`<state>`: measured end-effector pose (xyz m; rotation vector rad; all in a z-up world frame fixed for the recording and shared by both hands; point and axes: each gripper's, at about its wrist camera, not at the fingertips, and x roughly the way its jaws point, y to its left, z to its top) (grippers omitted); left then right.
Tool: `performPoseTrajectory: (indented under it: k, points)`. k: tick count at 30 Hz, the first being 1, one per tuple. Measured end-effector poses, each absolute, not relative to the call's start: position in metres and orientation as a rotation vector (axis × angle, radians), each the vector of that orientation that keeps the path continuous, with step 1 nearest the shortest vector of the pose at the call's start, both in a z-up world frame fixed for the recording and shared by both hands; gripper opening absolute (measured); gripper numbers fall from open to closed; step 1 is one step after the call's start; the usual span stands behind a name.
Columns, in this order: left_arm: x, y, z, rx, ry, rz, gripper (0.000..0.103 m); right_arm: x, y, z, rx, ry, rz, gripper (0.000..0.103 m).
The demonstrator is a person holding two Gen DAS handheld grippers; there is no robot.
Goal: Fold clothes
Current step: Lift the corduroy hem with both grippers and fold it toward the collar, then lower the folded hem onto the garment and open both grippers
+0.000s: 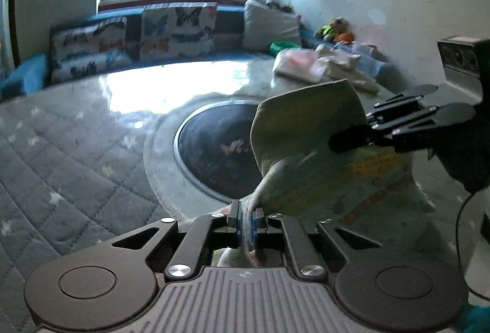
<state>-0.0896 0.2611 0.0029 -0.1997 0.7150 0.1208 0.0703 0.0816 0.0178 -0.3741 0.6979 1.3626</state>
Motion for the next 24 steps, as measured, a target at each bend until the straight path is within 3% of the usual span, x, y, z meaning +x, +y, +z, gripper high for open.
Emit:
performPoseTrajectory:
  k: [4,10,12,24]
  points:
    - [-0.083,0.269,-0.011,-0.243,0.746,0.152,0.011,0.082,0.087,0.002,-0.332,0.710,1.289,0.022]
    - [-0.085,0.276,-0.013,-0.276,0.737,0.192,0.026,0.082,0.063,-0.001,-0.295,0.685,1.244,0.023]
    - [-0.086,0.278,-0.013,-0.284,0.738,0.211,0.036,0.076,0.054,-0.002,-0.288,0.684,1.255,0.023]
    - [-0.086,0.288,-0.013,-0.296,0.746,0.307,0.049,0.104,0.018,-0.031,-0.189,0.782,1.114,0.020]
